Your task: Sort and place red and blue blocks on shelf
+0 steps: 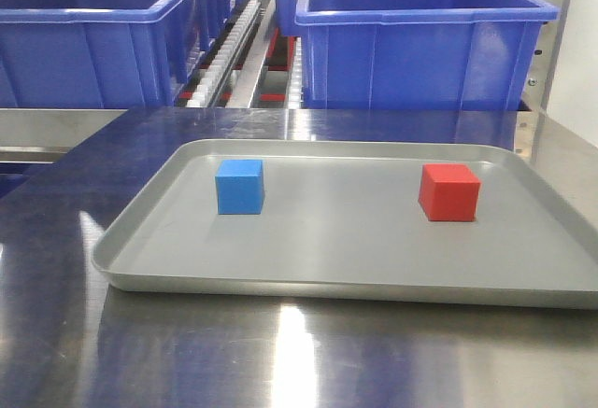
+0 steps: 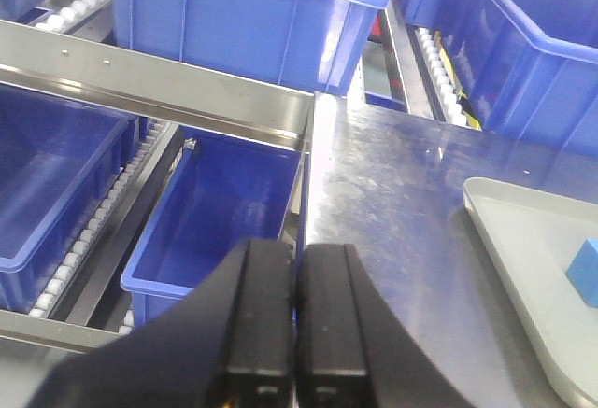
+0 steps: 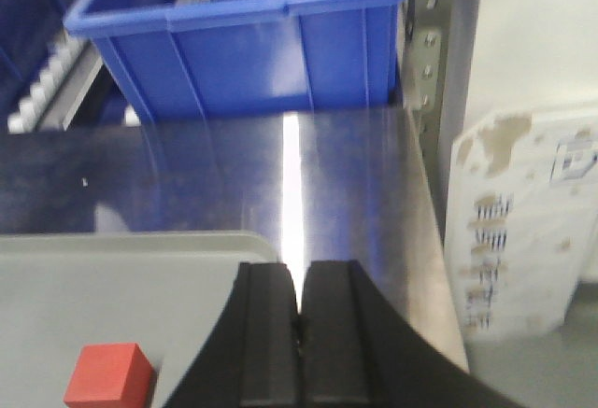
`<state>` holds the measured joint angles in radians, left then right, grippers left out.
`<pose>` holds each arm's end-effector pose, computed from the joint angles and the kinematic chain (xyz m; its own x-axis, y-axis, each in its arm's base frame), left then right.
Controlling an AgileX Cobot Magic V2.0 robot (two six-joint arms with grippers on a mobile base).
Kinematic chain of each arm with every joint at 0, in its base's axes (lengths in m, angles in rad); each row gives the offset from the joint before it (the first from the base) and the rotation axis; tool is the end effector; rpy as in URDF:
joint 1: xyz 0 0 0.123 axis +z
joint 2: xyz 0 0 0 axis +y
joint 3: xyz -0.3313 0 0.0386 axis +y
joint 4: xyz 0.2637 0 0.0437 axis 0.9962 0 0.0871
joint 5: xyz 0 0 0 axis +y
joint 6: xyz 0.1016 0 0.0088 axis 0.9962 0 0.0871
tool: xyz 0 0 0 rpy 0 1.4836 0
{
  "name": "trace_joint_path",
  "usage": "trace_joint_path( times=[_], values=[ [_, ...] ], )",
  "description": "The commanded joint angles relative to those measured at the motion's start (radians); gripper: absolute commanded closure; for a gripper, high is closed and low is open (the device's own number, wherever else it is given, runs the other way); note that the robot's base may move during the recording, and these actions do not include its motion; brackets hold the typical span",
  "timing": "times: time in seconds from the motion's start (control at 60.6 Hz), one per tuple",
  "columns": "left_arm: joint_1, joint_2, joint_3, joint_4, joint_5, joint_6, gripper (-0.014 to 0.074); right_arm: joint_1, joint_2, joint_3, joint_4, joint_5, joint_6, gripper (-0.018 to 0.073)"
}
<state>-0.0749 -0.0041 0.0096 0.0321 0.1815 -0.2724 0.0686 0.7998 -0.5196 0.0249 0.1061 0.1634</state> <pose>0.0339 -0.0019 0.1923 -0.1129 -0.2307 -0.9665 0.0434 0.9706 -0.2368 0.1594 0.0112 0.3265 -0.3020 0.1667 -0.9386 -0.0148 0.9836 0.1795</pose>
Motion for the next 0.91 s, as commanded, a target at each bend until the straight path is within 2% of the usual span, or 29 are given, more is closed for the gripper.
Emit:
trace_joint_path(
  times=[0.0,0.165,0.38,0.446,0.578,0.644,0.892],
  values=[
    [-0.003,-0.014,0.021,-0.006,-0.085,-0.001,0.0463,0.015,0.089,-0.122,0.004,0.046,-0.005,0.0512],
    [-0.003,-0.014,0.021,-0.006,-0.085,-0.001,0.0463,0.077,0.292,-0.304,0.005,0.261,-0.005,0.0512],
    [-0.003,-0.014,0.021,-0.006,-0.085,-0.001,0.0463,0.161,0.516,-0.474,0.005,0.415,-0.005,0.0496],
    [-0.003,-0.014,0.021,-0.006,-0.085,-0.001,0.0463,0.181,0.587,-0.516,0.005,0.460,-0.005,0.0421],
    [-0.003,-0.014,0.021,-0.006,-0.085,-0.001,0.0463,0.223,0.686,-0.590,0.005,0.539,-0.005,0.0109],
    [-0.003,-0.014,0.021,-0.006,-0.085,-0.001,0.0463,0.247,0.714,-0.613,0.005,0.557,-0.005,0.0016],
    [-0.003,-0.014,0.021,-0.006,-0.085,-0.001,0.0463,0.327,0.771,-0.692,0.005,0.616,-0.005,0.0029]
  ],
)
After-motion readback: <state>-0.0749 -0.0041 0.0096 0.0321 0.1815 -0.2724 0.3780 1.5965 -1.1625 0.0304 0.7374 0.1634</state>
